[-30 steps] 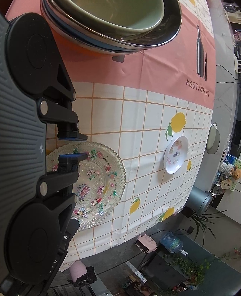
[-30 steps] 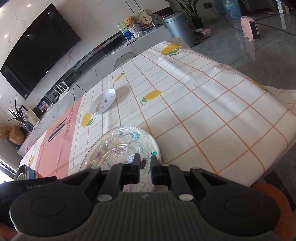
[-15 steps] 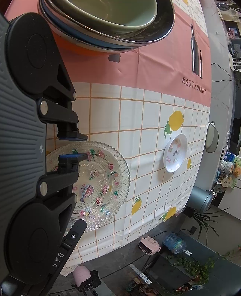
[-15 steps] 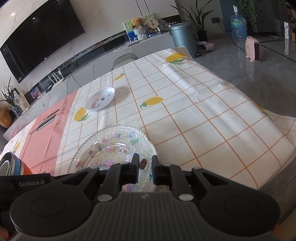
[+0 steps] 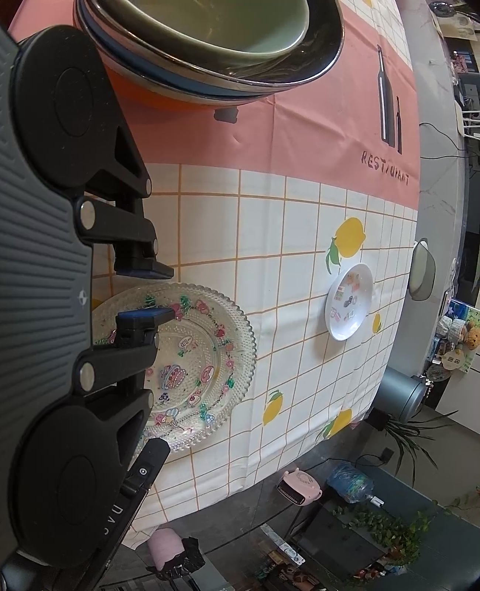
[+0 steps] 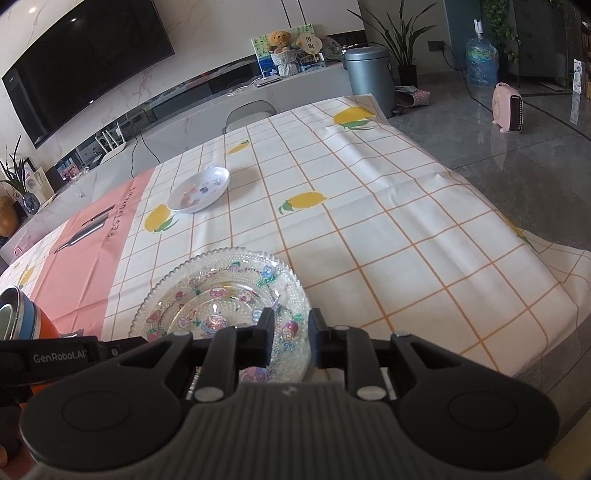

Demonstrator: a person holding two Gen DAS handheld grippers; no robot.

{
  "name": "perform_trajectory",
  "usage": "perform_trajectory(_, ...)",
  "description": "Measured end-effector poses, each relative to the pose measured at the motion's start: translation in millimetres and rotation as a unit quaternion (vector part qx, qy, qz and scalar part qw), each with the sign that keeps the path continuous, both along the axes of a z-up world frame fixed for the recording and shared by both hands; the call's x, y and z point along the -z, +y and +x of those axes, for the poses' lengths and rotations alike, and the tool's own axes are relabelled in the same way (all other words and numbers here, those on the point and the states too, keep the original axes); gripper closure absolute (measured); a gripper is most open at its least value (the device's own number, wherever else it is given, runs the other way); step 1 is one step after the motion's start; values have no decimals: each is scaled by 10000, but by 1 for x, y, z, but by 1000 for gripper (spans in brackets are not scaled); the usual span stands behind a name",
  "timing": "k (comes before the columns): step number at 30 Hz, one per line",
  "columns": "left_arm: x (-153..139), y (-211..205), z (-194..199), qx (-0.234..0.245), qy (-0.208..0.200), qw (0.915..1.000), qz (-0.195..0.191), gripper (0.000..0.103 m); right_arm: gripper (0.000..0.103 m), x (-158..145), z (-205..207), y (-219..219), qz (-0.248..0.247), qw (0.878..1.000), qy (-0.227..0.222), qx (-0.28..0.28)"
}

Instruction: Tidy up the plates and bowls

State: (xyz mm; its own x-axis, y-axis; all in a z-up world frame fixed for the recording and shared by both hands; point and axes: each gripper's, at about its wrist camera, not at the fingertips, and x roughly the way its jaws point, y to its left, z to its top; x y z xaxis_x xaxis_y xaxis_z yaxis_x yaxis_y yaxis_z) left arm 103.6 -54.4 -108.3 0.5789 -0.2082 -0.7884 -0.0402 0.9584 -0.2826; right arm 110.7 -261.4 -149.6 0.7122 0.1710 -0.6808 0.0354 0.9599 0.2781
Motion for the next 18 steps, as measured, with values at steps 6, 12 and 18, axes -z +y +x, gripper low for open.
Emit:
perform_trajectory(6,-12,3,1,-12,-176,9998,-90,68,69,-10,0,-1,46,9999,-117,1)
perform_trajectory(12,-25,15,10,-152,-140,9988,-447,64,62,-23,9,-2,176,9998,-88,-1)
perform_trajectory(18,-41,18,30,-205,-101,9985,-492,64,59,-34,23,4,145,9997,-86,-192)
